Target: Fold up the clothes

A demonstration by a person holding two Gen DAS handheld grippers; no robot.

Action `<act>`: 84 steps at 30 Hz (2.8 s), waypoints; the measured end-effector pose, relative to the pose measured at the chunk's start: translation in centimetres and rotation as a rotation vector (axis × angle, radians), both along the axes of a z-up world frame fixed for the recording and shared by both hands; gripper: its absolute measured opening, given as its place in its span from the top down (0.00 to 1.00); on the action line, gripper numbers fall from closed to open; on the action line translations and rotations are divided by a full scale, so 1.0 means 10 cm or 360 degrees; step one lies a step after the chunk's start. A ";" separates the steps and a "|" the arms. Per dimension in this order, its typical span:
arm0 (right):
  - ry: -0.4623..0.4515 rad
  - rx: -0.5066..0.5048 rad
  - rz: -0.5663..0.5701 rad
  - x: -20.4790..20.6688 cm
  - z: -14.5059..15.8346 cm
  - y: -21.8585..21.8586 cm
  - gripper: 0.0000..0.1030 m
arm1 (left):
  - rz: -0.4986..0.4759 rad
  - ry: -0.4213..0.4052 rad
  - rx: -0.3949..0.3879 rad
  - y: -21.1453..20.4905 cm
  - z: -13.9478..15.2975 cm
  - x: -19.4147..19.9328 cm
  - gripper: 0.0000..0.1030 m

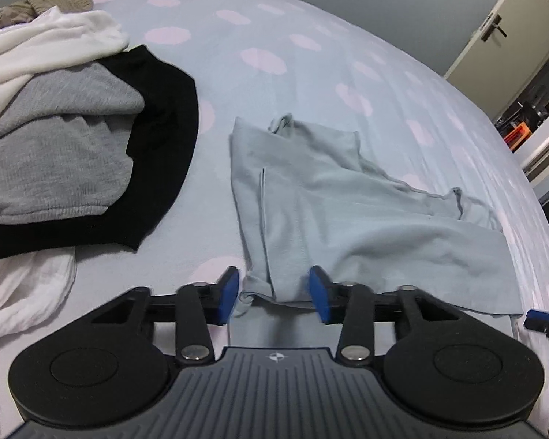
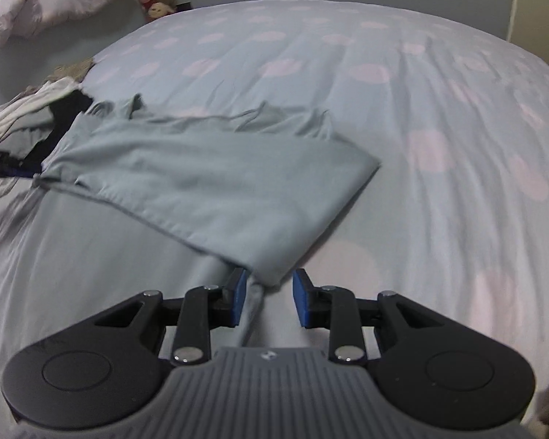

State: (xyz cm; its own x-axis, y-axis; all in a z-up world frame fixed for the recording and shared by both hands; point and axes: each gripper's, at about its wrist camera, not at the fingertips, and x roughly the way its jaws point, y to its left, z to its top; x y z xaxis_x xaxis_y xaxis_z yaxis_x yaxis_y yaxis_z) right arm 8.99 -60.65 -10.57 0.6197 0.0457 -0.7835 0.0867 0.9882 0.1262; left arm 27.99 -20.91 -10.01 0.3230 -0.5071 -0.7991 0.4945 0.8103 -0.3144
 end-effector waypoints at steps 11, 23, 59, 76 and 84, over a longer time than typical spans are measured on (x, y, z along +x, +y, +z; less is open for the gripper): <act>0.0010 -0.0055 -0.0207 0.10 -0.14 -0.10 0.93 | -0.0034 -0.0072 0.0176 -0.11 -0.05 0.01 0.95; 0.0055 0.0008 -0.0206 0.03 -0.13 -0.21 0.84 | -0.0088 -0.0117 0.0218 -0.08 0.06 0.05 0.95; -0.0138 0.0205 -0.0454 -0.03 -0.09 -0.67 0.55 | -0.0150 -0.0364 0.0143 -0.46 0.32 0.43 0.97; -0.0089 0.0212 -0.0211 -0.15 -0.20 -0.15 0.70 | -0.0142 -0.0230 -0.0015 0.07 0.08 -0.01 0.55; -0.0058 0.0153 -0.0387 -0.06 -0.31 -0.23 0.98 | -0.0135 -0.0192 -0.0095 0.16 0.01 -0.08 0.52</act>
